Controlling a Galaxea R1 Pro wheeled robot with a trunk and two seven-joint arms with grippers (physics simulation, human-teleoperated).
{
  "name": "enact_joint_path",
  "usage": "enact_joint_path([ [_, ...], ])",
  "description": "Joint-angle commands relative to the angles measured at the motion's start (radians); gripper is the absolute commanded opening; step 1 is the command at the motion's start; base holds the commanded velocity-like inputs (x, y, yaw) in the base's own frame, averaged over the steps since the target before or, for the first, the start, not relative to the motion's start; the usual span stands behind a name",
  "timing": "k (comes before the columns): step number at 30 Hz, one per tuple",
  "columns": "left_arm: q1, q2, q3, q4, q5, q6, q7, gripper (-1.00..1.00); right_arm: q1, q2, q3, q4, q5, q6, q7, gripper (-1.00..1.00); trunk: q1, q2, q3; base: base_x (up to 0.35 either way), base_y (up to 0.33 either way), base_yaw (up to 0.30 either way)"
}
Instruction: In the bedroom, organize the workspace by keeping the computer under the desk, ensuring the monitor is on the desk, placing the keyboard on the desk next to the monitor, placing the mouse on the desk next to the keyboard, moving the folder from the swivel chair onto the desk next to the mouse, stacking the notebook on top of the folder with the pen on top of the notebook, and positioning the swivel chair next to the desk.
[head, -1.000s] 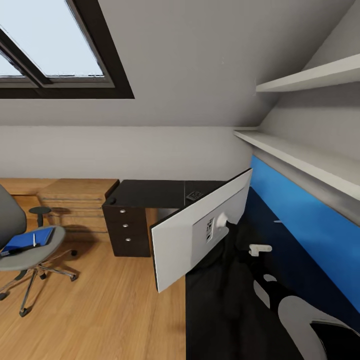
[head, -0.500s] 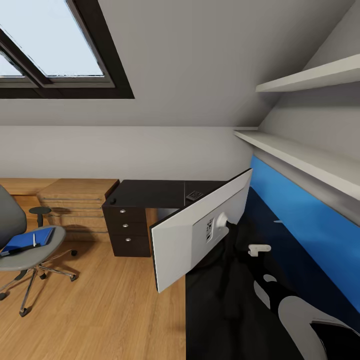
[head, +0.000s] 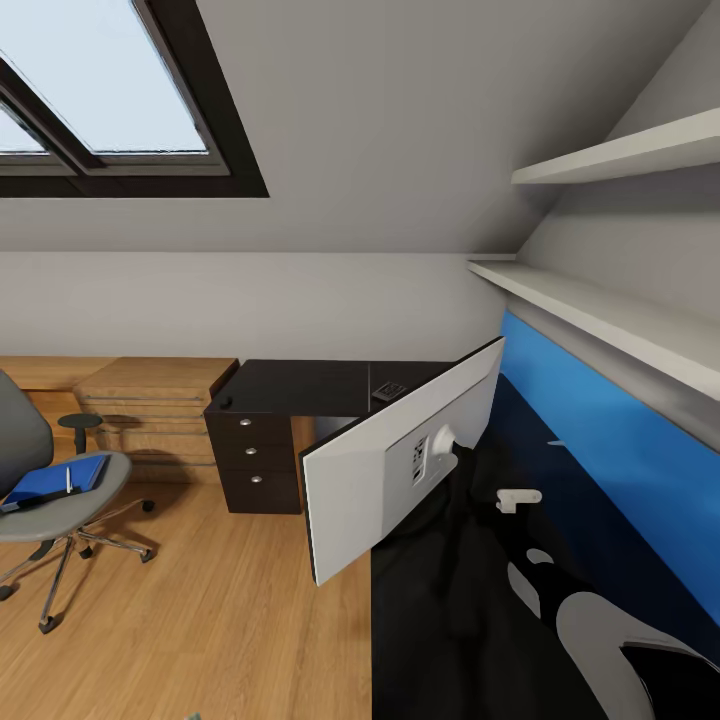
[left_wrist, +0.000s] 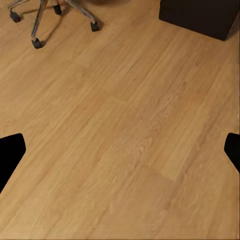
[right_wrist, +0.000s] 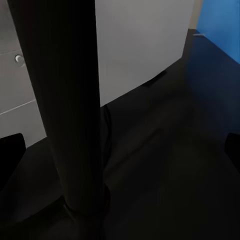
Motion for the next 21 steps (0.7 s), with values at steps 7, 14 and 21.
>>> enact_joint_path([
  [7,0.013,0.043,0.038,-0.463,0.011,0.52,0.01,1.0,-0.001,0.001,-0.008,0.001,0.004,0.002,0.005,1.0,0.001,-0.002,-0.002,0.0,0.0,0.0],
  [14,0.018,0.078,0.135,-0.74,0.129,0.919,0.01,1.0,-0.001,0.001,-0.007,0.001,0.004,0.011,0.005,1.0,0.001,-0.002,-0.002,0.0,0.0,0.0],
  [21,0.019,0.084,0.151,-0.616,0.19,0.899,0.007,1.0,-0.001,0.0,-0.005,0.0,0.004,0.024,0.005,1.0,0.008,-0.016,-0.009,0.0,0.0,0.0],
])
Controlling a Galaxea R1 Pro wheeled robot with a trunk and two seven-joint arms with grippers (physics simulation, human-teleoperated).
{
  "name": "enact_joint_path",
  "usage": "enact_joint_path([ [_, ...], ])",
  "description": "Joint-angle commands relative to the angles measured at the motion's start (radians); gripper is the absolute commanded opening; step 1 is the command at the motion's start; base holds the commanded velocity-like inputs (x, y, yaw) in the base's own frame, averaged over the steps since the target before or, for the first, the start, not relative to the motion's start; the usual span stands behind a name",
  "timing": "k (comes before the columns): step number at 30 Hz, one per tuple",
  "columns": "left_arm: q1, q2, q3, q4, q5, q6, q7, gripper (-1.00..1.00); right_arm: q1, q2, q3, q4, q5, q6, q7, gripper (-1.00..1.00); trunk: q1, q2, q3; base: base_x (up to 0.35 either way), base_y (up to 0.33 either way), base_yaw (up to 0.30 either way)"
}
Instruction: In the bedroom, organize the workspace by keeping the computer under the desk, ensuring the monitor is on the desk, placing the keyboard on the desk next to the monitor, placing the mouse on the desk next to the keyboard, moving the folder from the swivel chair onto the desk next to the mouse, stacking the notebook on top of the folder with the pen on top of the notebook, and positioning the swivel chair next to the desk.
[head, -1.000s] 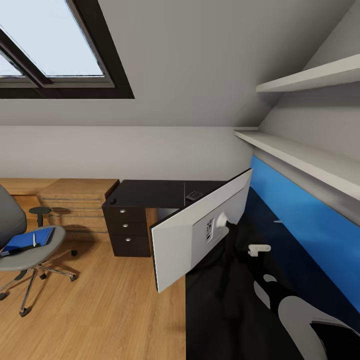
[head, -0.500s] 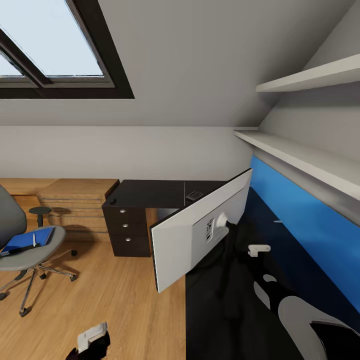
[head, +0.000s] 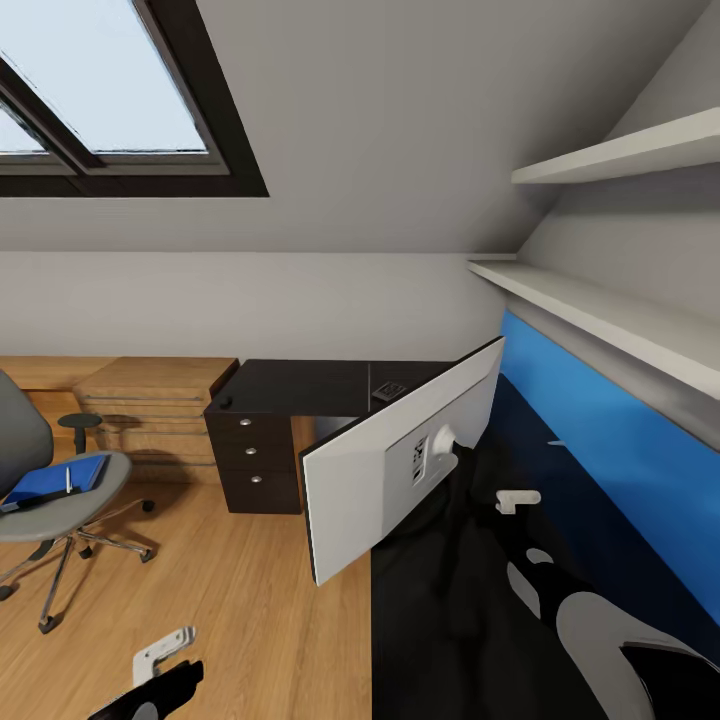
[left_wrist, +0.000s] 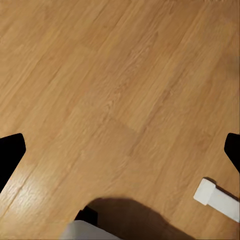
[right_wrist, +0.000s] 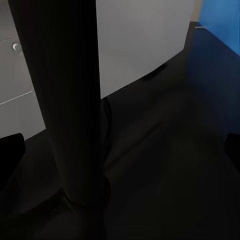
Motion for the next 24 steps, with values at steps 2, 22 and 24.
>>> enact_joint_path([
  [2,-0.001,0.0,-0.001,0.028,0.013,-0.041,0.008,1.0,-0.001,0.0,-0.008,0.0,0.004,0.009,0.005,1.0,0.008,-0.017,-0.009,0.0,0.0,0.0],
  [22,-0.001,-0.002,-0.013,0.13,0.013,-0.146,0.012,1.0,-0.001,0.002,-0.005,0.001,0.106,0.024,0.006,1.0,0.054,-0.101,-0.046,0.0,0.0,0.0],
  [24,-0.001,-0.002,-0.013,0.131,0.013,-0.146,0.012,1.0,-0.001,0.002,-0.006,0.001,0.108,0.023,0.006,1.0,0.054,-0.101,-0.046,0.0,0.0,0.0],
])
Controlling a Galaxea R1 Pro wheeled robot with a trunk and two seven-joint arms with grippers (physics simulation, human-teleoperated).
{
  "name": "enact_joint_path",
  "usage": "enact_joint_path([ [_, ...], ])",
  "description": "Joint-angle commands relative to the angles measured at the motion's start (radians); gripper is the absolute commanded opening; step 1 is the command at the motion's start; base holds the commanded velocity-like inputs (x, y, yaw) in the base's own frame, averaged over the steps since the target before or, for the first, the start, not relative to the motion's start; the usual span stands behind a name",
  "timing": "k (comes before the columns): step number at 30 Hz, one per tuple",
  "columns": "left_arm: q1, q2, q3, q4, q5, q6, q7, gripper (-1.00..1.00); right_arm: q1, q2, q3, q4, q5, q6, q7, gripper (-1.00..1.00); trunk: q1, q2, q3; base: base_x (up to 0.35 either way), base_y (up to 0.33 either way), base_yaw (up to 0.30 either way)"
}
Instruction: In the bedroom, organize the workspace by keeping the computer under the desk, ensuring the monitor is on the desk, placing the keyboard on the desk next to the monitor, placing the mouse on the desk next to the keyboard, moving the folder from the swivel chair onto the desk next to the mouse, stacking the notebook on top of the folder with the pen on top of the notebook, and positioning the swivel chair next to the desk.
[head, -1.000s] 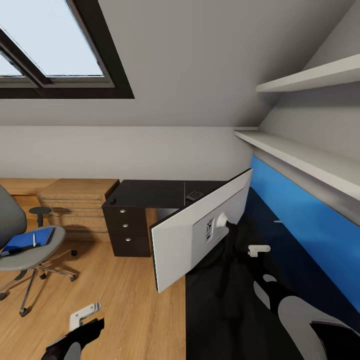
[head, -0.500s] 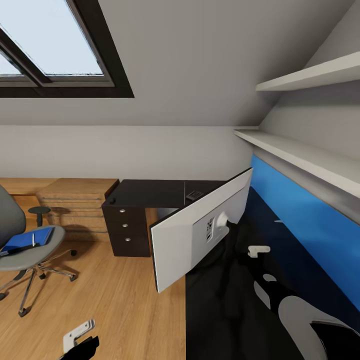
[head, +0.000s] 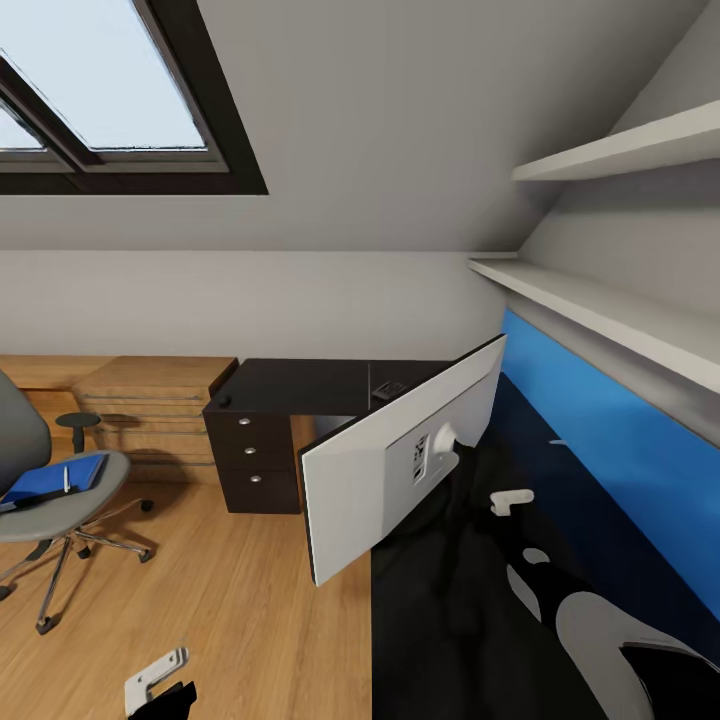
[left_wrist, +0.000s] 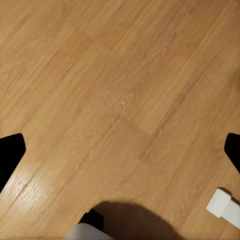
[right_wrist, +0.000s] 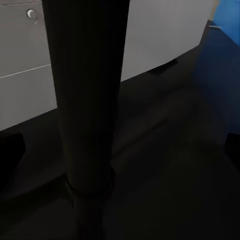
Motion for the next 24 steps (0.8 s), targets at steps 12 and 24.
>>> enact_joint_path([
  [12,-0.001,0.001,-0.001,-0.001,0.007,0.002,0.005,1.0,-0.001,0.012,-0.007,-0.002,0.007,-0.004,-0.018,1.0,0.0,-0.002,-0.002,0.0,0.0,0.0],
  [24,-0.001,0.001,-0.001,-0.001,0.007,0.002,0.002,1.0,-0.004,0.018,-0.006,-0.014,0.009,-0.001,-0.129,1.0,0.0,-0.002,-0.002,0.0,0.0,0.0],
])
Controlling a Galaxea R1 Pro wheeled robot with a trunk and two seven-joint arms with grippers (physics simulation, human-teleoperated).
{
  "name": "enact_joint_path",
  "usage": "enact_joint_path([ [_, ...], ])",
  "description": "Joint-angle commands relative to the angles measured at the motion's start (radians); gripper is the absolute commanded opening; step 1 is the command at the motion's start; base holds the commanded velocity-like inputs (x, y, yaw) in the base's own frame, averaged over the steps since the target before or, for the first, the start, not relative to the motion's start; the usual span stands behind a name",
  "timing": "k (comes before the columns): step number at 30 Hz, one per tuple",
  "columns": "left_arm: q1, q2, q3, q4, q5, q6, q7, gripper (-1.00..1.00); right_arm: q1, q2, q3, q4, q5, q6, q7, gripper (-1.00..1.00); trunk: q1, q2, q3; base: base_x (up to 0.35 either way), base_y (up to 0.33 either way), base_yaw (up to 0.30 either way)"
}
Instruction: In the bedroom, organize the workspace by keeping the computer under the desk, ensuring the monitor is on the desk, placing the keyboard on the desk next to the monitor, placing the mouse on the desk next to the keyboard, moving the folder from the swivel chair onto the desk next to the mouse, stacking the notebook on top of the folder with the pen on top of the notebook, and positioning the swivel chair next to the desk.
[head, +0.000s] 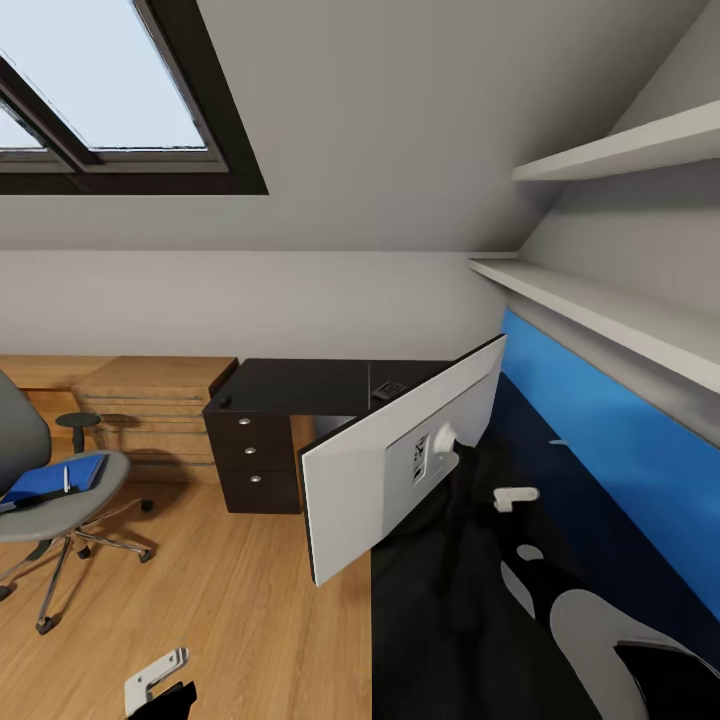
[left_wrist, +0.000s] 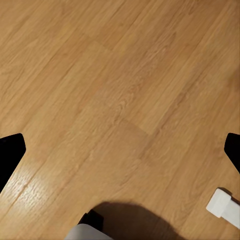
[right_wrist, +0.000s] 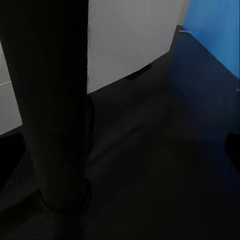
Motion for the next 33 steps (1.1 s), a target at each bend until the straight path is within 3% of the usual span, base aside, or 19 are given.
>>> enact_joint_path([
  [1,-0.001,0.0,-0.001,-0.002,0.009,0.003,0.006,1.0,-0.002,0.0,-0.007,0.001,0.011,-0.003,-0.009,1.0,0.001,-0.002,-0.002,0.0,0.0,0.0],
  [15,-0.001,-0.001,-0.004,0.022,0.009,0.003,0.006,1.0,-0.002,0.002,-0.004,0.003,0.017,-0.006,-0.02,1.0,0.001,-0.002,-0.002,0.0,0.0,0.0],
  [24,-0.001,0.0,-0.005,0.04,0.009,0.002,0.005,1.0,-0.002,0.018,-0.004,0.005,0.042,-0.005,-0.017,1.0,0.001,-0.002,-0.002,0.0,0.0,0.0],
  [30,-0.001,-0.001,-0.008,0.083,0.008,-0.048,0.004,1.0,-0.002,0.043,-0.002,0.004,0.057,-0.001,-0.019,1.0,0.001,-0.002,-0.002,0.0,0.0,0.0],
  [33,-0.001,-0.001,-0.014,0.093,0.009,-0.084,0.003,1.0,-0.002,0.052,0.003,0.003,0.085,-0.001,-0.02,1.0,0.001,-0.002,-0.002,0.0,0.0,0.0],
])
